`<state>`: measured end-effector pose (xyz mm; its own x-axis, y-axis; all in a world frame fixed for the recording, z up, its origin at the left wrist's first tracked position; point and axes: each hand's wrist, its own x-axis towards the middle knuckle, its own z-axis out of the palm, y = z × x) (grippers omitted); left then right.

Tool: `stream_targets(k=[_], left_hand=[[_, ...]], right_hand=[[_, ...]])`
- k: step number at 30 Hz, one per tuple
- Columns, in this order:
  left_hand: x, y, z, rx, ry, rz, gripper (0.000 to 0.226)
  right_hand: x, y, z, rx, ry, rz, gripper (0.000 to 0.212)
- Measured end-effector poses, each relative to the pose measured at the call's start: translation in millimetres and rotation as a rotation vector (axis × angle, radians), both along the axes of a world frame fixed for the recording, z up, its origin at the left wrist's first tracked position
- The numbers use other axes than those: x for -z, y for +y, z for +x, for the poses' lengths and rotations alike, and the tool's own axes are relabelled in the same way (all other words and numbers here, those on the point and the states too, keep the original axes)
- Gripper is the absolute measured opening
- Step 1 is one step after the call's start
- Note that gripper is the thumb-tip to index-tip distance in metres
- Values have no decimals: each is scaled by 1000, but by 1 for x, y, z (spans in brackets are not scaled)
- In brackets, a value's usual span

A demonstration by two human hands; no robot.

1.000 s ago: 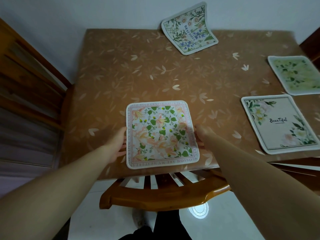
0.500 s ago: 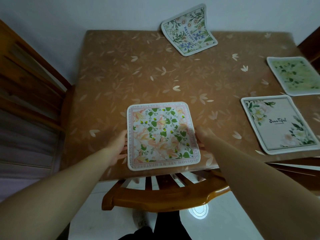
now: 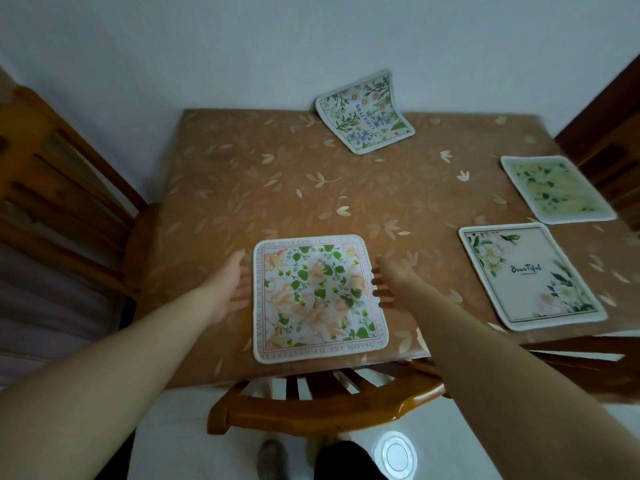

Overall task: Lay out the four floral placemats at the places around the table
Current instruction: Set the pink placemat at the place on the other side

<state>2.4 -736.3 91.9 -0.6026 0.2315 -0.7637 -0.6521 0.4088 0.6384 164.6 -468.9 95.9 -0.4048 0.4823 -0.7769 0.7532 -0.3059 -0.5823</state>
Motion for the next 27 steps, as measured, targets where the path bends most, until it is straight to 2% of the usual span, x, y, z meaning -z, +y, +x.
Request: stream_targets(k=[6, 10, 15, 20, 27], left_hand=[[-84, 9, 0, -29, 101, 154, 52], [-158, 13, -2, -119, 260, 254, 53], [-244, -1, -8, -195, 484, 323, 52], [-277, -28, -5, -329, 607, 364, 50], [-316, -80, -12, -350, 766, 442, 48]], right_hand=[[-71, -35, -17, 154, 380, -106, 43], [-124, -64, -36, 227, 600, -225, 33], [-189, -74, -63, 259, 829, -269, 37], [-216, -98, -75, 267, 951, -310, 36], [-251, -151, -91, 268, 1057, -252, 29]])
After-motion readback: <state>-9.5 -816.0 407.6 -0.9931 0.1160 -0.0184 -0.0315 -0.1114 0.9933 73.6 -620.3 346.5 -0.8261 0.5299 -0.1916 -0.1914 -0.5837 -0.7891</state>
